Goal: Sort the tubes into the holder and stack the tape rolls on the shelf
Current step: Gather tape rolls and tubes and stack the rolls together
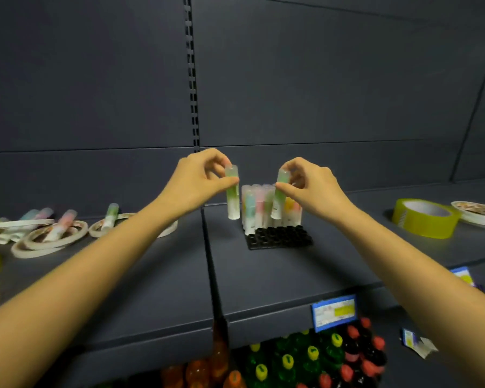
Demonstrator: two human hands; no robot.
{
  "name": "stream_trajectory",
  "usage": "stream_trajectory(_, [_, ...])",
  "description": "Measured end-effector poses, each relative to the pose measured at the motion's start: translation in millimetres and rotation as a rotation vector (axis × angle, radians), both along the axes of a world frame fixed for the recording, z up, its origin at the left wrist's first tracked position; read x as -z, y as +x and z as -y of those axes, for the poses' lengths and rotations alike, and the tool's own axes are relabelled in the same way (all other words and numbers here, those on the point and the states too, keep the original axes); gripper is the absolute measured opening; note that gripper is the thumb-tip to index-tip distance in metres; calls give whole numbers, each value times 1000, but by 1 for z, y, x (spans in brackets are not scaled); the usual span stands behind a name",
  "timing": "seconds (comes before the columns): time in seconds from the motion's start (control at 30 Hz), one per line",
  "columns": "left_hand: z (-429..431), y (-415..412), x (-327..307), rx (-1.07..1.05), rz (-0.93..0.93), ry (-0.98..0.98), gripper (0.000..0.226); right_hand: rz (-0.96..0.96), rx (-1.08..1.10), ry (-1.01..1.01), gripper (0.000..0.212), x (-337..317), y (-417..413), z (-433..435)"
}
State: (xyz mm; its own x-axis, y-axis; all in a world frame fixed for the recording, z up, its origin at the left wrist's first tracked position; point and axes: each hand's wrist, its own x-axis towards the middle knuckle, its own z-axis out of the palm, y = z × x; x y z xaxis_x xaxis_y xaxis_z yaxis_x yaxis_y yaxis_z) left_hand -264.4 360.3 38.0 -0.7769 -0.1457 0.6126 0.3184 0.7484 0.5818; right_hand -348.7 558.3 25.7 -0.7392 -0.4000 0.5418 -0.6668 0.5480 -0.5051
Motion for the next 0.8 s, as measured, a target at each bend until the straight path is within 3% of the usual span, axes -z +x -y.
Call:
stream_trajectory(0.3, [-69,-22,31,-151,-11,-156,20,-38,-163,22,25,17,-31,-28])
stream_trajectory(0.8, [-72,-44,51,-374,-69,-287,24,-68,-288,-1,27,35,-52,-15])
